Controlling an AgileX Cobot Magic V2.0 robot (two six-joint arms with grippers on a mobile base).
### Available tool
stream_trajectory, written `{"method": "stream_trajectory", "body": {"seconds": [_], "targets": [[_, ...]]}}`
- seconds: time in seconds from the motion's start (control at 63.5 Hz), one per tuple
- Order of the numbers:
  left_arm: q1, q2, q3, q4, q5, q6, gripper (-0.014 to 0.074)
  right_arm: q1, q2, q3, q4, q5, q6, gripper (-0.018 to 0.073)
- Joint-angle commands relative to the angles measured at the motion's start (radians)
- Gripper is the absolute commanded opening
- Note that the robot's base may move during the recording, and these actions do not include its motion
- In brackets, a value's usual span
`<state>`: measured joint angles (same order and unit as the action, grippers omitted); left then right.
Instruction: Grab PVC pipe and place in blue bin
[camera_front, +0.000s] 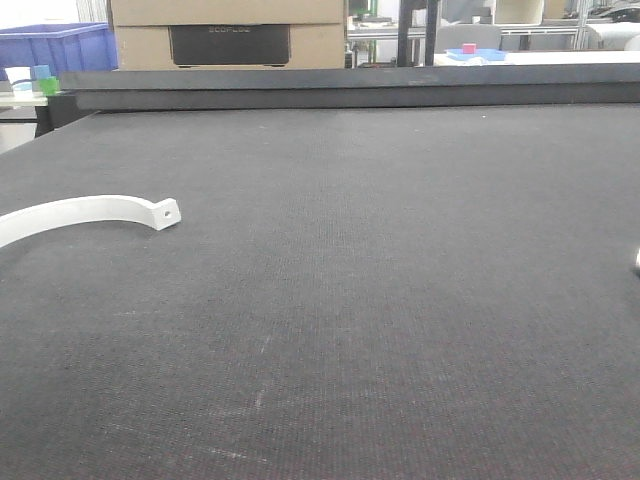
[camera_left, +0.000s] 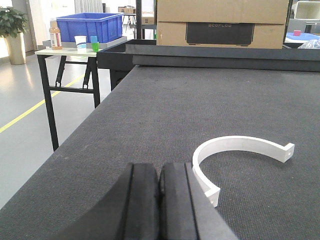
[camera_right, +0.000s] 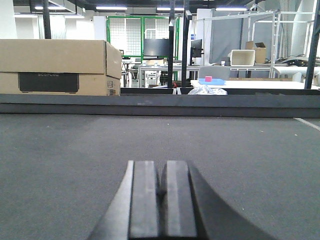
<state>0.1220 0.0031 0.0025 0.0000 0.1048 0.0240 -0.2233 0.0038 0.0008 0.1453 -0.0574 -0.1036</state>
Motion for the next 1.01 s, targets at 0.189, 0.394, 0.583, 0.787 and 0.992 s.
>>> {"method": "stream_trajectory", "body": {"seconds": [0.189, 0.394, 0.583, 0.787, 0.992], "targets": [[0.000, -0.003, -0.002, 0.000, -0.017, 0.002, -0.0111, 0.003, -0.004, -0.001, -0.002, -0.026, 0.000, -0.0153], [0.000, -0.003, -0.002, 0.000, -0.017, 0.002, -0.0111, 0.003, -0.004, -0.001, -0.002, -0.028, 0.000, -0.0153], [0.000, -0.003, -0.002, 0.041, -0.014, 0.002, -0.0111, 0.003, -0.004, -0.001, -0.002, -0.073, 0.000, -0.0153], [0.000, -0.003, -0.002, 0.085, -0.016, 0.002, -0.0111, 0.003, -0.004, -0.048, -0.002, -0.123, 0.000, -0.0153], [0.000, -0.003, -0.002, 0.085, -0.016, 0.002, -0.0111, 0.003, -0.004, -0.176, -0.002, 0.030, -0.002, -0.0153]]}}
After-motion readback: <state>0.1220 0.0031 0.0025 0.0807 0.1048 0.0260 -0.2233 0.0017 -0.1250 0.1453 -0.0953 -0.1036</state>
